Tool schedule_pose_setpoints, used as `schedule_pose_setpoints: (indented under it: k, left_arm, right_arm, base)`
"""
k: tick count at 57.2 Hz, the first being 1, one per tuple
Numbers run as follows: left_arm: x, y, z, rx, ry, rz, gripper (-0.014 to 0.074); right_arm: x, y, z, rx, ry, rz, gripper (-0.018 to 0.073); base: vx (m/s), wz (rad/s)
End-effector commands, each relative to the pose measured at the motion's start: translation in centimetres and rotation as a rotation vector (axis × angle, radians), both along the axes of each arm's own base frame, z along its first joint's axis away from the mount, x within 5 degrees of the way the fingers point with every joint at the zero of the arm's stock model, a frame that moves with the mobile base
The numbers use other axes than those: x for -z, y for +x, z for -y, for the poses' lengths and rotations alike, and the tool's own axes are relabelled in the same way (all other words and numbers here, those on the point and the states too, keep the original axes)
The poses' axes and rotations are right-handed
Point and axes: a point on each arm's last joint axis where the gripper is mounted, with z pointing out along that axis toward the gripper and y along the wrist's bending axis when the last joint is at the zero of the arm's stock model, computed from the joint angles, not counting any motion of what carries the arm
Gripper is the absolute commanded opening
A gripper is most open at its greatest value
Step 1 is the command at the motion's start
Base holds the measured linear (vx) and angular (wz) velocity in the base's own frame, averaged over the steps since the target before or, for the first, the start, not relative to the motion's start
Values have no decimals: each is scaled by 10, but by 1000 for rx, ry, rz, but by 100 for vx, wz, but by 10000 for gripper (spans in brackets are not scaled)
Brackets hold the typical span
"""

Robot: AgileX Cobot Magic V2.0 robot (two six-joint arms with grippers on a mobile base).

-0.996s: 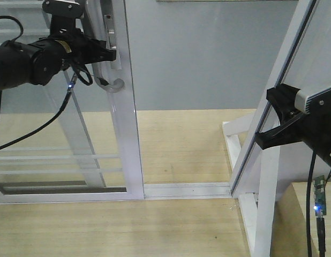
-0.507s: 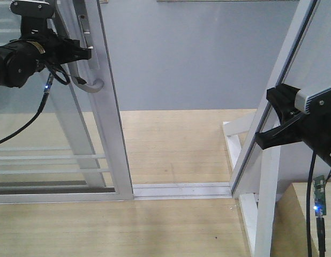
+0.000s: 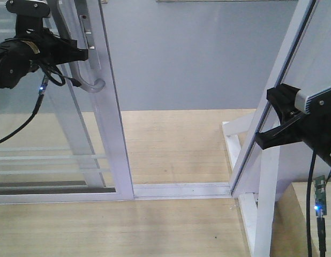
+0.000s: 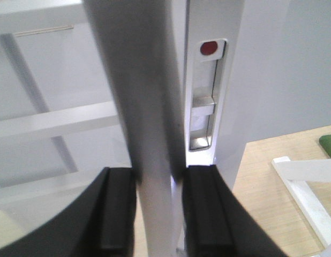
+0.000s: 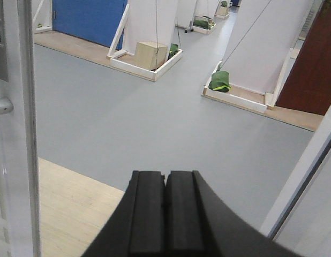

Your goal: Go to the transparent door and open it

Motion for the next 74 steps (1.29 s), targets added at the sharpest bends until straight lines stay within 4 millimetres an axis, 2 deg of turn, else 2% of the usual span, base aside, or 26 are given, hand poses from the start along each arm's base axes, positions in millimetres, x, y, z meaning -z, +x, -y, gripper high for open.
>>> schedule_pose_setpoints:
  k: [1, 12, 25, 32, 37, 43, 47, 57, 64, 70, 74]
  left_arm:
    - [-52, -7, -12, -21, -38, 203, -6]
    - [-49, -6, -25, -55, -30, 175, -6]
    - [-52, -8, -26, -58, -27, 174, -6]
    - [-63, -14, -27, -59, -29, 199, -6]
    - [-70, -28, -28, -55, -27, 222, -6]
    - [-69, -52, -30, -53, -25, 217, -6]
    - [-60, -74, -31, -51, -24, 203, -6]
    - [-45, -139, -35, -21, 2, 239, -6]
    - [-33, -188, -39, -23, -9, 246, -6]
    - [-25, -230, -44, -38, -28, 258, -6]
    - [-20, -252, -47, -58, -60, 257, -6]
  right_arm:
    - [-20, 2, 0, -7, 36, 127, -6]
    - [-20, 2, 0, -7, 36, 127, -6]
    - [-20, 2, 0, -7, 36, 127, -6]
    - [-20, 2, 0, -7, 36, 127, -6]
    - [-20, 2, 0, -7, 36, 127, -6]
    - [-20, 2, 0, -7, 36, 127, -6]
    - [-21, 2, 0, -7, 37, 128, -6]
    - [-28, -5, 2, 0, 52, 140, -6]
    - [-40, -24, 8, 25, 58, 139, -6]
    - [-46, -51, 19, 70, 22, 70, -6]
    - [-49, -71, 26, 99, 2, 39, -6]
  base:
    - [0, 0]
    - [0, 0]
    - [0, 0]
    - [0, 0]
    - [0, 0]
    - [0, 0]
    - [0, 0]
    - [0, 0]
    - [0, 0]
    - [0, 0]
    - [0, 0]
